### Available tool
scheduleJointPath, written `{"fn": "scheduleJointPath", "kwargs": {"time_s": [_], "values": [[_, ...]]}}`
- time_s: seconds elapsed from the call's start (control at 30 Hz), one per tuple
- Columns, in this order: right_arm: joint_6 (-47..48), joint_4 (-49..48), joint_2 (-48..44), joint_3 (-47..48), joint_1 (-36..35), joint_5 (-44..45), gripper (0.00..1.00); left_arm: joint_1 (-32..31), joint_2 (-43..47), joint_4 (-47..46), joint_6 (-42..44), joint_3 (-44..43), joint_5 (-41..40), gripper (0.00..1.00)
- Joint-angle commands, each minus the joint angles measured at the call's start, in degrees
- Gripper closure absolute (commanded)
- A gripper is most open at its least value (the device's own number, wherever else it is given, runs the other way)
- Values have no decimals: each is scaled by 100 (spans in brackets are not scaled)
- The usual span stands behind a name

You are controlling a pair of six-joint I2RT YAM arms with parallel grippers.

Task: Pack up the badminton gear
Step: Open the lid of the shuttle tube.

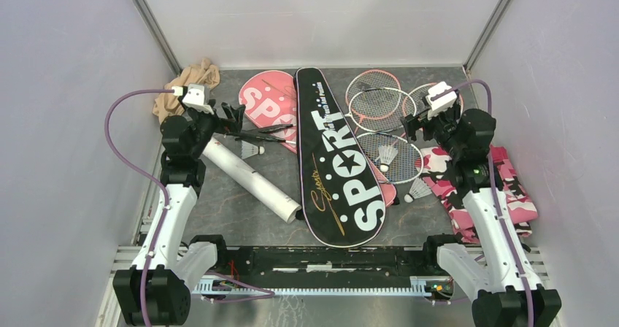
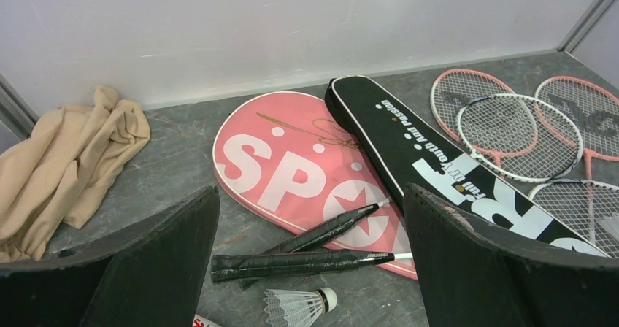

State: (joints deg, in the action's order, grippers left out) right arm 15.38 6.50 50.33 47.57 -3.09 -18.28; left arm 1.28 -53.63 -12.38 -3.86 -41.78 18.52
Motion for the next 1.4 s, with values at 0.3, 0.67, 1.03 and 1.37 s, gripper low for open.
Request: {"fn": "scheduleJointPath", "kwargs": {"time_s": [0.3,0.67,1.03,1.37], "values": [[991,1292,428,1167,24,-457,2,15,-63,1723,1592,-615,573,0],[765,805,472,733,12,-808,2,4,-734,3131,2860,-1229,963,0],[867,576,594,151,7,-738,2,-300,-1668,3553,3905,-1490,830,0],[1216,595,736,-187,18,-1087,2,-1166,-2027,3468,3700,-1425,877,0]]}}
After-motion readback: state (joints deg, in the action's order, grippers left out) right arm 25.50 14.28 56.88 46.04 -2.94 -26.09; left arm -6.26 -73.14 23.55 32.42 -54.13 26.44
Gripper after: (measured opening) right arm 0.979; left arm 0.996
